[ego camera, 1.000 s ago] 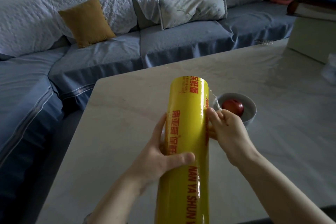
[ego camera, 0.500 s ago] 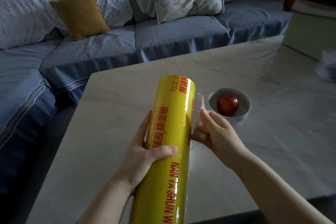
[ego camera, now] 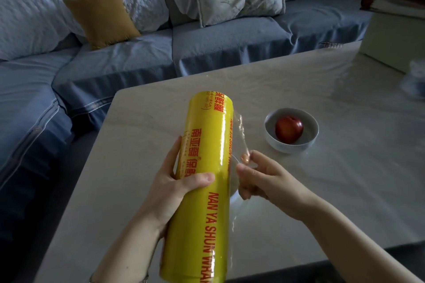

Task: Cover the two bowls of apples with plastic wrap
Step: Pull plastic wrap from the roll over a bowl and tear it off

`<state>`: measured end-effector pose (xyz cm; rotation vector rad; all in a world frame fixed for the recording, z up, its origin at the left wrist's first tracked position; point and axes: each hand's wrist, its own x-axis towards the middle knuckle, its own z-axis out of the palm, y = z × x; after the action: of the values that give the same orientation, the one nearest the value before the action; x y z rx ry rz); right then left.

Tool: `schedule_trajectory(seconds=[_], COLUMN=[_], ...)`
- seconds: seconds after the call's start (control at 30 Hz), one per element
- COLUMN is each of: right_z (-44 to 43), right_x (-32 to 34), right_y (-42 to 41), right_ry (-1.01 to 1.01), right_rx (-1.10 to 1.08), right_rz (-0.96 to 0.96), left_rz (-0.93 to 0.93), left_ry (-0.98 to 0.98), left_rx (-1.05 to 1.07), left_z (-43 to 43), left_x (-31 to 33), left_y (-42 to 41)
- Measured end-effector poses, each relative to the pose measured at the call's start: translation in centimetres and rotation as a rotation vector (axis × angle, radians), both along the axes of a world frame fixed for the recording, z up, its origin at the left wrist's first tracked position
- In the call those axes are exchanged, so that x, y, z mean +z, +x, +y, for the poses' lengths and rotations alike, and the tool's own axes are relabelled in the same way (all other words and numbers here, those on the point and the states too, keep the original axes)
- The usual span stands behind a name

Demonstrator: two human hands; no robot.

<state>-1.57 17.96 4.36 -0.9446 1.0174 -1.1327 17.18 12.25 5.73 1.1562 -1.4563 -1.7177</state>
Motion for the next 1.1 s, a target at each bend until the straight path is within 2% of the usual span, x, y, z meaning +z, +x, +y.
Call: schedule_trajectory(seconds=[0.07, 0.17, 0.33, 0.47, 0.57, 0.7, 0.87, 1.03, 1.1], right_z=[0.1, 0.4, 0.5, 0.7, 0.9, 1.0, 1.1, 1.2, 1.3], right_x=[0.0, 0.0, 0.0, -0.1, 0.0, 0.6, -0.5, -1.0, -0.6], right_y=[0.0, 0.3, 1.4, 1.9, 1.3, 1.0, 1.7, 2.6, 2.8], right_ry=[0.039, 0.023, -0.07, -0.022, 0.081, 0.024, -0.159, -0.188, -0.164], right_rx=[0.099, 0.184, 0.04, -0.046, 0.102, 0.212, 0.054, -0.043, -0.069], right_rz=[-0.009, 0.078, 0.139, 0.087, -0.006, 0.145, 0.287, 0.173, 0.184], left_rz=[-0.016, -0.034, -0.029, -0.04, -0.036, -0.039, -0.063, -0.059, -0.044], left_ry=[-0.012, -0.038, -0.09, -0.091, -0.093, -0.084, -0.092, -0.074, -0.07], left_rx=[0.016, 0.05, 0.104, 0.119, 0.102, 0.112, 0.171, 0.143, 0.122], left_z=[-0.1, -0.2, -0.5, -0.7, -0.9, -1.1, -1.8, -1.8, -1.8], left_x=[0.0, 0.1, 0.6, 0.6, 0.8, 0.8, 1.2, 1.2, 1.1], left_y=[0.0, -0.2, -0.4, -1.0, -1.1, -1.2, -0.8, -1.2, -1.3])
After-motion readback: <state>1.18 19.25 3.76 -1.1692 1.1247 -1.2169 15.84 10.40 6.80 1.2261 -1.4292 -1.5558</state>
